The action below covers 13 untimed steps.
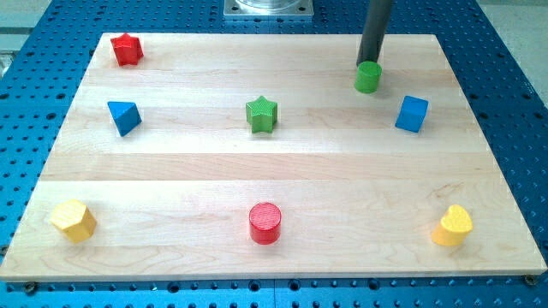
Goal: Move the yellow heart diagonally top right to the red circle
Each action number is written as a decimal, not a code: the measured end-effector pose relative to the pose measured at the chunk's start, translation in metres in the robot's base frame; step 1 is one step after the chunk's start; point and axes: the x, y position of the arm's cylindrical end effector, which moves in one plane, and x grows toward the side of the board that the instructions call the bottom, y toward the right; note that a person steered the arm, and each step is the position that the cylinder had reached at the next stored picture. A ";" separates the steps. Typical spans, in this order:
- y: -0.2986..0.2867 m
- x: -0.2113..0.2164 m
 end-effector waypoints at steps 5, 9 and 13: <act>-0.084 0.055; -0.050 0.093; 0.098 0.220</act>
